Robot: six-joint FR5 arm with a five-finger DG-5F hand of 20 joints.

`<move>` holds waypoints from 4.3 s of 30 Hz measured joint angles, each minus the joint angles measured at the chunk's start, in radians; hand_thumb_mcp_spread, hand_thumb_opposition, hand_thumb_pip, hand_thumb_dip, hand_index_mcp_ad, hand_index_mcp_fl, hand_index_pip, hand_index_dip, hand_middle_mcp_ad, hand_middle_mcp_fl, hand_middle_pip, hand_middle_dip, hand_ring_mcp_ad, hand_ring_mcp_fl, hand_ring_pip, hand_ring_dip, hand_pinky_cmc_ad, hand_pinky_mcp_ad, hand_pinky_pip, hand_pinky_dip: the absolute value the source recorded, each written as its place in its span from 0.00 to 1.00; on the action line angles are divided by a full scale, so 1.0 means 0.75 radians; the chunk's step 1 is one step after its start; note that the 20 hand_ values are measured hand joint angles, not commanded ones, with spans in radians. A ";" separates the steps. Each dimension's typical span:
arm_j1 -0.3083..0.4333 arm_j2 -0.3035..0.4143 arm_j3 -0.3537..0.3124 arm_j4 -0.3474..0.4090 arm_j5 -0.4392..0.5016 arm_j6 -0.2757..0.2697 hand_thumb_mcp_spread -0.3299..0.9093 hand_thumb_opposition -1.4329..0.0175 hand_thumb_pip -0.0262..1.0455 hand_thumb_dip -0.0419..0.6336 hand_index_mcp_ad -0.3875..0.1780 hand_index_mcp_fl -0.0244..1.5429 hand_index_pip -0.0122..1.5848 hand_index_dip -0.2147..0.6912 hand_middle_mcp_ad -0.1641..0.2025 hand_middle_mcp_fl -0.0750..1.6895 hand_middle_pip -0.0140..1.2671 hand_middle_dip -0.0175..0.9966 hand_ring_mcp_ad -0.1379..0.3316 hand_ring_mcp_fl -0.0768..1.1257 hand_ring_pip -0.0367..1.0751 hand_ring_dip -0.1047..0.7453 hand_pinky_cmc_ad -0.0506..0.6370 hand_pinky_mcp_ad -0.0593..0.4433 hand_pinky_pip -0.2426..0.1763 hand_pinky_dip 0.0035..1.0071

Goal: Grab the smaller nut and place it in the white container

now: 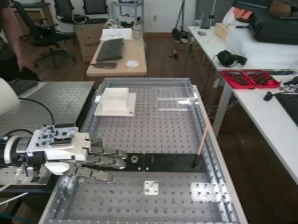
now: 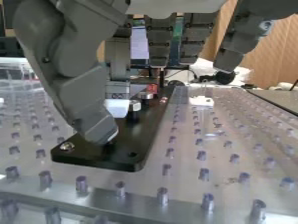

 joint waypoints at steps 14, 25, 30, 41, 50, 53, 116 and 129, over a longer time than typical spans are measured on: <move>-0.002 -0.007 -0.002 0.000 0.003 -0.004 0.63 0.39 0.67 0.44 0.39 0.09 0.98 0.42 0.60 0.05 0.11 0.20 0.51 0.07 0.11 0.22 0.53 0.58 0.47 0.18; 0.003 -0.011 0.005 -0.006 0.007 -0.013 0.63 0.39 0.66 0.44 0.39 0.10 0.98 0.42 0.60 0.05 0.11 0.20 0.51 0.07 0.11 0.22 0.53 0.58 0.47 0.18; 0.005 -0.014 0.012 -0.010 0.006 -0.019 0.63 0.39 0.65 0.43 0.39 0.10 0.98 0.42 0.60 0.05 0.11 0.20 0.51 0.07 0.11 0.22 0.53 0.58 0.47 0.18; 0.005 -0.016 0.015 -0.004 -0.001 -0.020 0.62 0.38 0.64 0.44 0.40 0.18 0.97 0.40 0.60 0.06 0.11 0.20 0.51 0.07 0.11 0.22 0.53 0.56 0.47 0.18; 0.011 -0.017 0.015 -0.003 0.007 -0.013 0.62 0.37 0.63 0.44 0.40 0.20 0.96 0.40 0.60 0.06 0.11 0.20 0.51 0.07 0.11 0.22 0.53 0.55 0.47 0.18; 0.014 -0.015 0.015 0.004 0.007 -0.007 0.62 0.35 0.63 0.44 0.40 0.23 0.96 0.40 0.61 0.07 0.12 0.20 0.53 0.07 0.11 0.22 0.53 0.55 0.47 0.18; 0.466 0.160 0.110 -0.202 -0.172 0.014 0.63 0.32 0.57 0.38 0.40 0.29 0.95 0.41 0.59 0.08 0.12 0.21 0.56 0.07 0.12 0.22 0.53 0.51 0.47 0.19; 0.620 0.112 0.142 -0.167 -0.213 0.076 0.63 0.32 0.57 0.38 0.40 0.29 0.95 0.41 0.60 0.08 0.12 0.21 0.59 0.07 0.12 0.22 0.53 0.51 0.47 0.19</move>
